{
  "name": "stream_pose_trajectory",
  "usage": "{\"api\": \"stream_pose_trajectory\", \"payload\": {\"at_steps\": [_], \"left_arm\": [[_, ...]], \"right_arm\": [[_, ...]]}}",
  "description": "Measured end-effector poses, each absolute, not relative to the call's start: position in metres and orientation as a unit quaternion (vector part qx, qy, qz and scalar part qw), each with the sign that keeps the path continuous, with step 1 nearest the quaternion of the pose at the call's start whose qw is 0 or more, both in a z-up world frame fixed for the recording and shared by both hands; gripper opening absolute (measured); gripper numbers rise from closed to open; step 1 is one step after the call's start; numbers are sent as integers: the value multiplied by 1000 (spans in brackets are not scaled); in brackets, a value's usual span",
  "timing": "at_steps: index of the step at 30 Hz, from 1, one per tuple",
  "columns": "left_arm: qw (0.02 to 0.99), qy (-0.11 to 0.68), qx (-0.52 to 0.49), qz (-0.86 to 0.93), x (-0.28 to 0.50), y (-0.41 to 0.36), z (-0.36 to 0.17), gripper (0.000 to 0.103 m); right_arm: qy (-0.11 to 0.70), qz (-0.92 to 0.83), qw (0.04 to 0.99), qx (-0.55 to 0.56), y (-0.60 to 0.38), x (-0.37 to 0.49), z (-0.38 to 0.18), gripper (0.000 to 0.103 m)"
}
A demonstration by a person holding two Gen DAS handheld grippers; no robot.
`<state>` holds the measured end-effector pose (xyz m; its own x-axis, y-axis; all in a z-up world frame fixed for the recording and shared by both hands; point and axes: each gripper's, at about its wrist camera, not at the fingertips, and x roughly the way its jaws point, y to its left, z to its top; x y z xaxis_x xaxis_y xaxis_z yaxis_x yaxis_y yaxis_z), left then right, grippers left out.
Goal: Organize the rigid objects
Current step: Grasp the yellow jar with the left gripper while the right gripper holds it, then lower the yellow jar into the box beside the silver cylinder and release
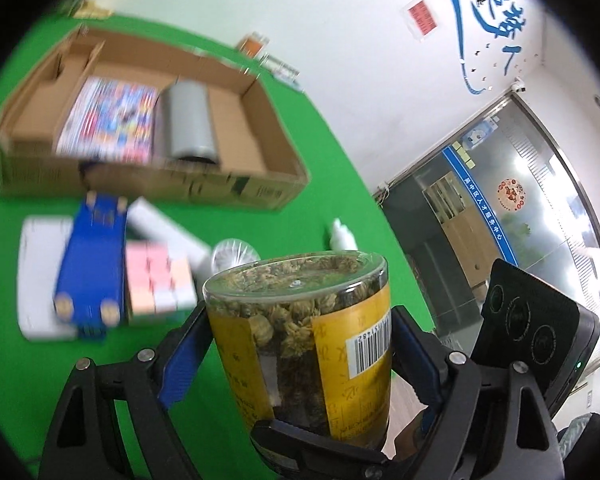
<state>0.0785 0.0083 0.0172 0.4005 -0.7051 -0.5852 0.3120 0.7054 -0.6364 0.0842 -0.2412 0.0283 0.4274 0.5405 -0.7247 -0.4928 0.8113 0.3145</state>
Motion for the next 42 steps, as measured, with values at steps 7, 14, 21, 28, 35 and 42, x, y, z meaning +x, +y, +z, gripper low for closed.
{"api": "stream_pose_trajectory", "payload": {"at_steps": [7, 14, 21, 28, 35, 42], "left_arm": [[823, 438, -192, -307, 137, -2, 56, 86], [821, 458, -175, -292, 237, -13, 89, 86], [786, 510, -192, -291, 306, -31, 58, 86], [762, 545, -197, -287, 341, -45, 20, 86], [742, 587, -183, -268, 358, -61, -15, 86], [740, 603, -155, -254, 359, -76, -18, 88]], "right_arm": [[428, 319, 845, 33, -239, 154, 68, 83], [474, 327, 817, 29, -243, 277, 103, 83], [525, 308, 792, 50, -259, 351, 76, 83], [553, 296, 776, 66, -275, 384, 30, 83], [579, 286, 759, 76, -278, 396, -15, 83], [593, 273, 751, 95, -288, 402, -31, 83]]}}
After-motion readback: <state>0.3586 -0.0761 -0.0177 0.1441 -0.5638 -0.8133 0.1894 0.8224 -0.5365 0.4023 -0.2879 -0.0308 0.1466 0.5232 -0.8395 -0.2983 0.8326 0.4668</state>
